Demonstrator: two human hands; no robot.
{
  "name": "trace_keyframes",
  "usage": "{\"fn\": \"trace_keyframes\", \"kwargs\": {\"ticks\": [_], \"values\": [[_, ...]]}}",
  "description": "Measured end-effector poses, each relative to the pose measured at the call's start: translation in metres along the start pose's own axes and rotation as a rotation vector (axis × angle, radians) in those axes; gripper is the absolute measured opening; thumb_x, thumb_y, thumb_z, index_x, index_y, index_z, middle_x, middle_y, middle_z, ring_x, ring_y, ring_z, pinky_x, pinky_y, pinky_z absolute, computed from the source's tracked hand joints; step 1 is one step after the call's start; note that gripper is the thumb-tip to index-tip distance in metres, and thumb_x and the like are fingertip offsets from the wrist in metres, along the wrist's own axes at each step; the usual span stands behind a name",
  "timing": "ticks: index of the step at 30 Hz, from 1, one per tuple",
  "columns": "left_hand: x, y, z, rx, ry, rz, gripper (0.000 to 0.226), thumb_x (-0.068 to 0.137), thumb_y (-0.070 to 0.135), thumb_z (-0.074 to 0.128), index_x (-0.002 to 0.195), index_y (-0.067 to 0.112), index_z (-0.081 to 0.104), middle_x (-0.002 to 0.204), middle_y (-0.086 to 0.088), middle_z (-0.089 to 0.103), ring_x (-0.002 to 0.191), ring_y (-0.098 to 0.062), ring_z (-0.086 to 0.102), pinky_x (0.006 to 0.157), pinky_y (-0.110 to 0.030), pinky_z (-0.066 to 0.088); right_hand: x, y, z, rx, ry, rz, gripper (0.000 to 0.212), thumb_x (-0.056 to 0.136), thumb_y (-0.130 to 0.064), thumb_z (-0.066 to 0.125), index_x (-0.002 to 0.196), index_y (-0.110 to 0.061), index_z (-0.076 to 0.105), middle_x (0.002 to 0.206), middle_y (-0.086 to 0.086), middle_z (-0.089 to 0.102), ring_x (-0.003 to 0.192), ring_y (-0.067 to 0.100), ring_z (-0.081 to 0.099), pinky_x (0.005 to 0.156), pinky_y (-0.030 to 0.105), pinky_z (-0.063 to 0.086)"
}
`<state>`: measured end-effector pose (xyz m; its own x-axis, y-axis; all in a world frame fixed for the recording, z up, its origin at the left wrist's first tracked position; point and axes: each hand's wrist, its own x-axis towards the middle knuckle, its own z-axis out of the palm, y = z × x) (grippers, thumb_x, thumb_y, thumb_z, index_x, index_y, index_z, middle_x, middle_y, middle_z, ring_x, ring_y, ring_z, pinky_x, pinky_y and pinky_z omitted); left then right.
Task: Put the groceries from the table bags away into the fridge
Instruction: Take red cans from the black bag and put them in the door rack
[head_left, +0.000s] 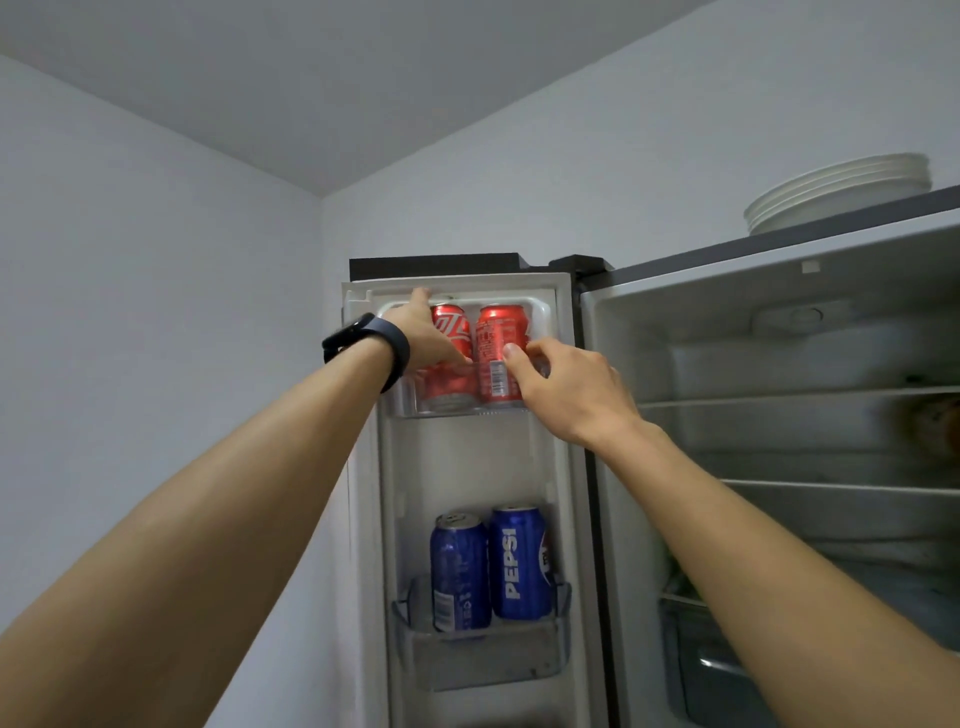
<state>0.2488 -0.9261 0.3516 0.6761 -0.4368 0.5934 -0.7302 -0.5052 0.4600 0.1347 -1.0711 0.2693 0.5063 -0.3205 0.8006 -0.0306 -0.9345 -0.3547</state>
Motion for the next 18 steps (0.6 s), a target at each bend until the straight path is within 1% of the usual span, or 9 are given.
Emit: {"fn": "trace_keyframes", "kwargs": {"ticks": [1, 2, 4, 5, 8, 10, 12, 15, 18], "values": [[-0.001, -0.001, -0.002, 0.015, 0.004, 0.011, 0.094, 0.067, 0.032, 0.09, 0.144, 0.022, 0.037, 0.124, -0.001, 0.059, 0.105, -0.025, 0.062, 0.088, -0.042, 0.058, 0.0, -0.001, -0.001, -0.005, -0.01, 0.006, 0.052, 0.096, -0.069, 0.032, 0.119, -0.03, 0.058, 0.105, -0.005, 0.066, 0.095, 0.016, 0.062, 0.081, 0.038, 0.053], [-0.004, -0.002, -0.004, 0.022, 0.007, 0.015, 0.086, 0.068, 0.033, 0.089, 0.14, 0.02, 0.042, 0.125, -0.003, 0.06, 0.104, -0.024, 0.062, 0.087, -0.04, 0.058, -0.001, -0.002, -0.002, -0.007, -0.024, 0.012, 0.051, 0.097, -0.068, 0.032, 0.12, -0.03, 0.058, 0.106, -0.005, 0.065, 0.095, 0.016, 0.061, 0.079, 0.036, 0.051], [-0.01, -0.004, -0.01, 0.049, 0.021, 0.03, 0.086, 0.074, 0.032, 0.085, 0.145, 0.017, 0.039, 0.131, -0.006, 0.057, 0.108, -0.024, 0.059, 0.09, -0.035, 0.053, -0.003, -0.007, -0.006, -0.021, -0.048, 0.019, 0.047, 0.1, -0.062, 0.034, 0.122, -0.029, 0.058, 0.107, -0.004, 0.064, 0.094, 0.015, 0.058, 0.076, 0.033, 0.045], [-0.014, -0.005, -0.014, 0.077, 0.039, 0.055, 0.086, 0.077, 0.032, 0.083, 0.148, 0.017, 0.037, 0.136, -0.007, 0.056, 0.114, -0.025, 0.057, 0.093, -0.033, 0.051, -0.005, -0.01, -0.009, -0.036, -0.048, 0.02, 0.044, 0.101, -0.059, 0.035, 0.122, -0.028, 0.058, 0.108, -0.003, 0.065, 0.095, 0.016, 0.058, 0.076, 0.033, 0.044], [-0.036, -0.008, -0.028, 0.151, 0.106, 0.151, 0.071, 0.083, 0.032, 0.076, 0.146, 0.018, 0.045, 0.14, -0.009, 0.055, 0.126, -0.026, 0.052, 0.102, -0.033, 0.044, -0.014, -0.024, -0.018, -0.113, 0.012, -0.002, 0.035, 0.1, -0.048, 0.041, 0.122, -0.028, 0.06, 0.117, 0.001, 0.067, 0.106, 0.024, 0.059, 0.087, 0.039, 0.05], [-0.057, -0.017, -0.038, 0.203, 0.15, 0.215, 0.058, 0.087, 0.035, 0.07, 0.14, 0.021, 0.052, 0.137, -0.011, 0.057, 0.124, -0.028, 0.053, 0.104, -0.037, 0.045, -0.024, -0.039, -0.024, -0.149, 0.041, -0.037, 0.035, 0.099, -0.043, 0.044, 0.126, -0.028, 0.06, 0.121, 0.002, 0.067, 0.111, 0.027, 0.058, 0.093, 0.042, 0.05], [-0.085, -0.033, -0.048, 0.258, 0.179, 0.288, 0.05, 0.091, 0.039, 0.065, 0.137, 0.023, 0.054, 0.138, -0.011, 0.055, 0.124, -0.029, 0.053, 0.102, -0.04, 0.046, -0.039, -0.058, -0.029, -0.142, 0.063, -0.089, 0.035, 0.099, -0.039, 0.046, 0.129, -0.027, 0.061, 0.122, 0.0, 0.067, 0.112, 0.026, 0.057, 0.093, 0.041, 0.051], [-0.137, -0.066, -0.062, 0.352, 0.182, 0.344, 0.047, 0.095, 0.042, 0.057, 0.14, 0.03, 0.051, 0.144, -0.004, 0.051, 0.13, -0.024, 0.048, 0.098, -0.039, 0.047, -0.069, -0.089, -0.027, -0.112, 0.059, -0.152, 0.034, 0.099, -0.037, 0.049, 0.13, -0.028, 0.06, 0.121, -0.003, 0.066, 0.113, 0.02, 0.054, 0.09, 0.038, 0.048], [-0.195, -0.109, -0.077, 0.334, 0.181, 0.303, 0.043, 0.095, 0.044, 0.055, 0.138, 0.038, 0.052, 0.143, 0.006, 0.051, 0.131, -0.017, 0.046, 0.093, -0.038, 0.051, -0.111, -0.123, -0.015, -0.047, 0.038, -0.185, 0.033, 0.099, -0.036, 0.051, 0.13, -0.03, 0.06, 0.124, -0.007, 0.066, 0.117, 0.016, 0.05, 0.095, 0.034, 0.043]]}}
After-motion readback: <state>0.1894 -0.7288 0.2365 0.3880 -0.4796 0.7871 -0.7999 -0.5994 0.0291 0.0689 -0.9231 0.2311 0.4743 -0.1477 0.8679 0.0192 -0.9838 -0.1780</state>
